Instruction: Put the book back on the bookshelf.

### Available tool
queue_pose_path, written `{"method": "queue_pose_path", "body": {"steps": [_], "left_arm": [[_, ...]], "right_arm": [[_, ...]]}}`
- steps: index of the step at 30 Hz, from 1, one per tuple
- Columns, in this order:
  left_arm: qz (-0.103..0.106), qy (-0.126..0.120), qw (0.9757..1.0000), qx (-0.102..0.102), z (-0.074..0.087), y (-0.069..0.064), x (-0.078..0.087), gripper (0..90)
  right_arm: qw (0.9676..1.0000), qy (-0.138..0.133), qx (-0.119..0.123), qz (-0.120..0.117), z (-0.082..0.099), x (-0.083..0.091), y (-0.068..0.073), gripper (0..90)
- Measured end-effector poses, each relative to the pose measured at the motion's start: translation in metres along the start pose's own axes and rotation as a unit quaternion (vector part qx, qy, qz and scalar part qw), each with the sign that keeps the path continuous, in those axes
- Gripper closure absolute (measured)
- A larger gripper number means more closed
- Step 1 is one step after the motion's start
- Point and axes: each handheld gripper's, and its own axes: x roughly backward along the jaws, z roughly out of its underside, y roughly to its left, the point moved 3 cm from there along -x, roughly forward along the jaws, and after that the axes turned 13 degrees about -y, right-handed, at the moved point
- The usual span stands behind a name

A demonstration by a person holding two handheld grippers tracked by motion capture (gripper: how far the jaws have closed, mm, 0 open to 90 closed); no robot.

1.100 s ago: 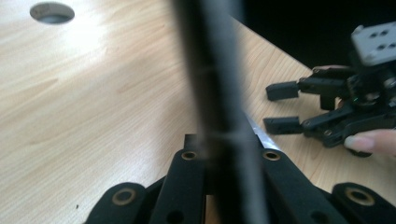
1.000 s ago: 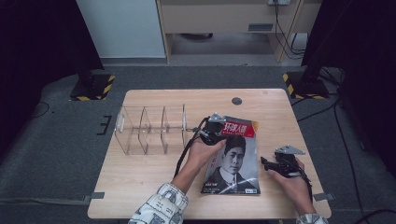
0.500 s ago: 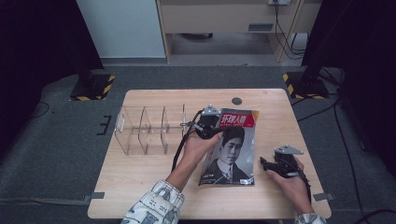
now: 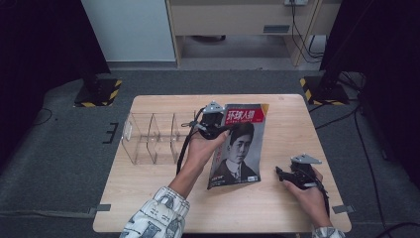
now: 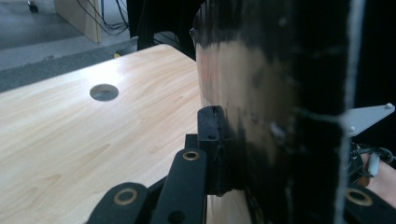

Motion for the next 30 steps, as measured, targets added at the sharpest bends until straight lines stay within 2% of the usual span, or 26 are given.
{"method": "queue_pose_path", "body": {"steps": [6, 11, 23, 30], "left_arm": [[-0.006, -0.014, 0.9998, -0.014, -0.009, -0.001, 0.01, 86.2], [-0.011, -0.023, 0.9996, -0.011, -0.013, 0.0, 0.018, 86.2], [-0.022, -0.031, 0.9991, -0.019, -0.023, 0.004, 0.029, 86.2], [-0.024, -0.044, 0.9985, -0.022, -0.034, 0.0, 0.039, 86.1]], "right_arm": [[1.0, -0.001, 0.004, -0.006, -0.001, -0.001, 0.0, 29.6], [1.0, -0.002, 0.004, -0.005, -0.001, -0.001, 0.001, 30.0], [1.0, -0.001, 0.004, -0.008, -0.001, -0.001, 0.001, 30.1], [1.0, -0.001, 0.002, -0.008, -0.001, -0.001, 0.001, 30.1]]}}
